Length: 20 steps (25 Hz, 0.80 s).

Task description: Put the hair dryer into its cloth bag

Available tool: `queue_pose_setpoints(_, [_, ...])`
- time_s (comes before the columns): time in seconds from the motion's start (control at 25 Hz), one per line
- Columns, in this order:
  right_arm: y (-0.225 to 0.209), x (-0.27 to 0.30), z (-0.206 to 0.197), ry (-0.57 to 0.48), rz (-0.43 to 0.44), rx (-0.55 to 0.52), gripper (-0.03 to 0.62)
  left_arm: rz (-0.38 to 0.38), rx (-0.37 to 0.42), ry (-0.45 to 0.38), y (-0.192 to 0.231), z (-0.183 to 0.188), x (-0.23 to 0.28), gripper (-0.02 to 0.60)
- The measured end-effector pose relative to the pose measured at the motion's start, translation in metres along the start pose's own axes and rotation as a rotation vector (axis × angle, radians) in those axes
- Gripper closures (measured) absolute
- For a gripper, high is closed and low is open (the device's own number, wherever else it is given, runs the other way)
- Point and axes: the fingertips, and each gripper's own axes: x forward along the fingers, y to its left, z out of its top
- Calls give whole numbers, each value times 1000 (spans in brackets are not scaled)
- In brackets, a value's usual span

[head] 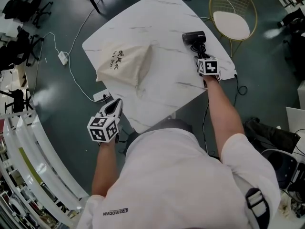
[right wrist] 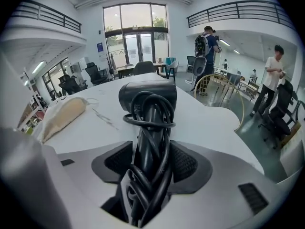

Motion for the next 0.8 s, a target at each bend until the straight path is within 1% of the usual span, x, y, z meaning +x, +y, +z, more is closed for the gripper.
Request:
queue_pose_setpoints(0.12, [-1, -1, 2, 20, 9, 25, 352, -1, 0, -1, 4, 0, -5, 552])
queue_pose_setpoints(0.24, [1, -4, 0, 41, 23, 81, 364, -1, 2, 2, 9, -4, -11, 552])
queue_pose_setpoints(0.36, [7, -13, 0, 36, 38, 126, 368, -6, 7, 10, 13, -8, -15, 552])
queue_pose_setpoints(0.48, [23, -25, -7, 18, 80, 173, 372, -13, 23, 21, 17, -11, -16, 552])
queue_pose_setpoints(0.68, [54, -53, -18, -45, 139, 272, 372, -22, 97, 41, 20, -5, -8, 552])
queue_pose_setpoints(0.8, [73, -72, -25, -74, 162, 291, 372, -42, 149, 53, 19, 1, 4, 552])
